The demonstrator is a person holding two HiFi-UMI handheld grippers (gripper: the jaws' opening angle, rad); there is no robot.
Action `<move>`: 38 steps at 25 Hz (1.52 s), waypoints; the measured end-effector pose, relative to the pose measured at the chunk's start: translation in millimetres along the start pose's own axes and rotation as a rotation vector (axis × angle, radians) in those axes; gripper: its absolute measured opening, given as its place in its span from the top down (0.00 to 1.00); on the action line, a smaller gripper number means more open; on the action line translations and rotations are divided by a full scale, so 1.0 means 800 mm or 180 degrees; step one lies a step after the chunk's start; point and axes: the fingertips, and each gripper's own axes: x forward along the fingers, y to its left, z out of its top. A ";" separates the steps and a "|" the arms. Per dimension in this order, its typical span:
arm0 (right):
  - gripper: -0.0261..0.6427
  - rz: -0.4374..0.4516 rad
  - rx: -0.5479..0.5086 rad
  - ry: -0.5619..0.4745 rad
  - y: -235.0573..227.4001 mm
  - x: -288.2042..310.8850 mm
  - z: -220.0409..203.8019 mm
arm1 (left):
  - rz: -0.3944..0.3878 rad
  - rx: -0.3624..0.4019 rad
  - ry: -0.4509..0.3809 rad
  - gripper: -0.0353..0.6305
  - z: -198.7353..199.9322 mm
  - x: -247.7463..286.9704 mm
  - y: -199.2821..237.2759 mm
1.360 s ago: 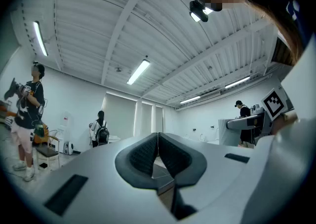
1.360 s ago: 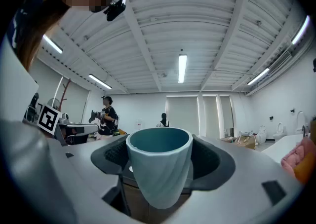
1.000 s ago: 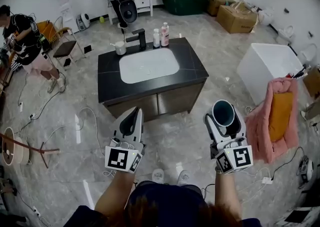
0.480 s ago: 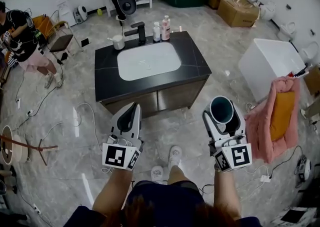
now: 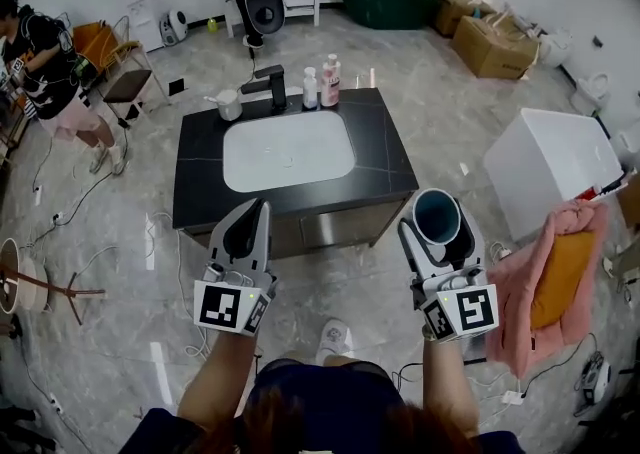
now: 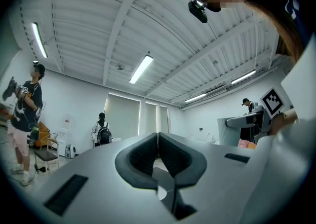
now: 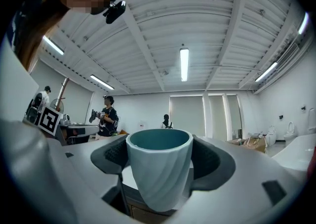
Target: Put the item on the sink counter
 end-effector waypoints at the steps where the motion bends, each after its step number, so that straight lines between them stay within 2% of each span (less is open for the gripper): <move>1: 0.38 0.0031 0.0007 -0.0027 -0.011 0.010 0.001 | 0.0027 -0.0031 -0.0028 0.91 0.001 0.012 0.000; 3: 0.38 0.0049 0.0009 -0.0012 -0.033 0.028 -0.004 | 0.0073 -0.0087 -0.0063 0.91 0.001 0.035 0.001; 6: 0.38 0.0060 0.0034 0.0041 -0.055 0.053 -0.015 | 0.0100 -0.0040 -0.0033 0.91 -0.005 0.065 0.004; 13: 0.38 0.0072 0.0115 0.0108 -0.089 0.132 -0.046 | 0.0088 -0.0010 0.0091 0.91 -0.043 0.145 0.037; 17: 0.38 0.0001 0.0114 0.0100 -0.115 0.199 -0.059 | 0.0013 -0.0037 0.0081 0.91 -0.061 0.214 0.073; 27: 0.38 -0.0253 0.0088 -0.0055 -0.158 0.399 -0.067 | -0.0281 -0.0034 -0.0050 0.91 -0.078 0.405 0.203; 32: 0.38 -0.0351 0.0128 -0.0001 -0.174 0.458 -0.086 | -0.0367 -0.0048 0.0034 0.91 -0.100 0.462 0.240; 38: 0.38 -0.0368 0.0144 0.0261 -0.206 0.512 -0.138 | -0.0327 -0.0109 0.0134 0.91 -0.138 0.513 0.263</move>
